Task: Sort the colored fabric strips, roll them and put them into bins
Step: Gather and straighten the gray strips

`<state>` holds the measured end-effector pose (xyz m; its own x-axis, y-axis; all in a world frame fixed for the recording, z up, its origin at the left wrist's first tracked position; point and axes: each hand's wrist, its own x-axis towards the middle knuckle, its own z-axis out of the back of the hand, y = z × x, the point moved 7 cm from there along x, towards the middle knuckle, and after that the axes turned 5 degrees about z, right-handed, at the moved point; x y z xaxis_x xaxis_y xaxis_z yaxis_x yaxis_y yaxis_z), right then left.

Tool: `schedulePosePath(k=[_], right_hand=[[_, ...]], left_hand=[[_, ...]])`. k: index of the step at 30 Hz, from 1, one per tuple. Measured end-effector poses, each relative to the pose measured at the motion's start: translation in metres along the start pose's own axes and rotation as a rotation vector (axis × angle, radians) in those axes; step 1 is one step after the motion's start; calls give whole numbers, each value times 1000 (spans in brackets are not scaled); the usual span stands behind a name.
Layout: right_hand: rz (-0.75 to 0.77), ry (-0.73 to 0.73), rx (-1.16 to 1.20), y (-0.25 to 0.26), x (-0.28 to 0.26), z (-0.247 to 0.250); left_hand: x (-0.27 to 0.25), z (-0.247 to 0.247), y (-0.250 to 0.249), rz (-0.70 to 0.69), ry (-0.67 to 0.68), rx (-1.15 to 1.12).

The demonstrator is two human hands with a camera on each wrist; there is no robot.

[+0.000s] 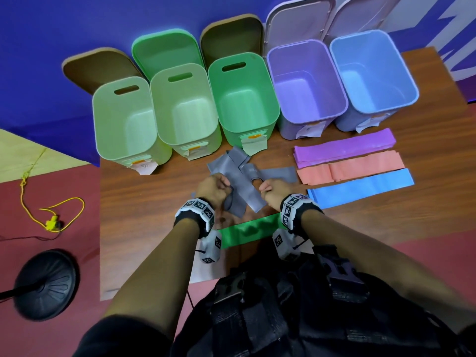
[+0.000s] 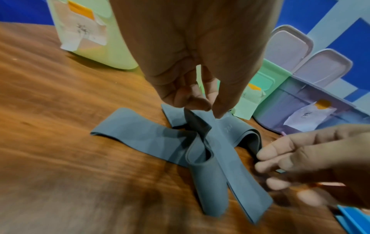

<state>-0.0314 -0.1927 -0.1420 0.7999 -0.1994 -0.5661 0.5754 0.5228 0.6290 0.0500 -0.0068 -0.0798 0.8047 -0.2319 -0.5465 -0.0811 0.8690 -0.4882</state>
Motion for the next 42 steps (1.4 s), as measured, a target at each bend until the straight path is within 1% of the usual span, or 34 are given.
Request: schedulePosePath(k=[4, 6, 7, 9, 13, 18, 20, 21, 24, 26, 28, 31, 34, 38, 42], right_hand=[[-22, -25, 13, -5, 17, -7], [-36, 19, -8, -4, 19, -11], [-35, 66, -33, -1, 17, -11], [-40, 135, -68, 1, 16, -13], [-56, 192, -100, -1, 13, -19], [-34, 245, -129, 5, 8, -24], [-26, 231, -92, 9, 5, -22], [-25, 202, -44, 10, 5, -20], [-27, 88, 173, 22, 0, -9], [-17, 31, 295, 33, -1, 2], [22, -15, 389, 49, -3, 15], [131, -36, 481, 75, -6, 34], [206, -32, 495, 96, -11, 50], [211, -48, 544, 115, -20, 69], [242, -31, 628, 130, -32, 84]], left_hand=[[16, 2, 5, 16, 47, 87], [22, 2, 11, 31, 59, 133], [24, 2, 12, 28, 60, 155], [27, 2, 12, -4, 59, 178], [30, -3, 10, -50, 55, 138], [34, -8, 16, -36, 79, 104], [34, -10, 17, -27, 96, 65], [34, -10, 17, -24, 99, 49], [35, -7, 14, -35, 97, -26], [36, 0, 9, -53, 81, -34], [36, 12, 1, -71, 35, -48], [32, 27, -14, -104, -43, -110], [28, 39, -29, -137, -73, -172], [20, 55, -45, -184, -137, -204], [14, 67, -53, -184, -145, -307]])
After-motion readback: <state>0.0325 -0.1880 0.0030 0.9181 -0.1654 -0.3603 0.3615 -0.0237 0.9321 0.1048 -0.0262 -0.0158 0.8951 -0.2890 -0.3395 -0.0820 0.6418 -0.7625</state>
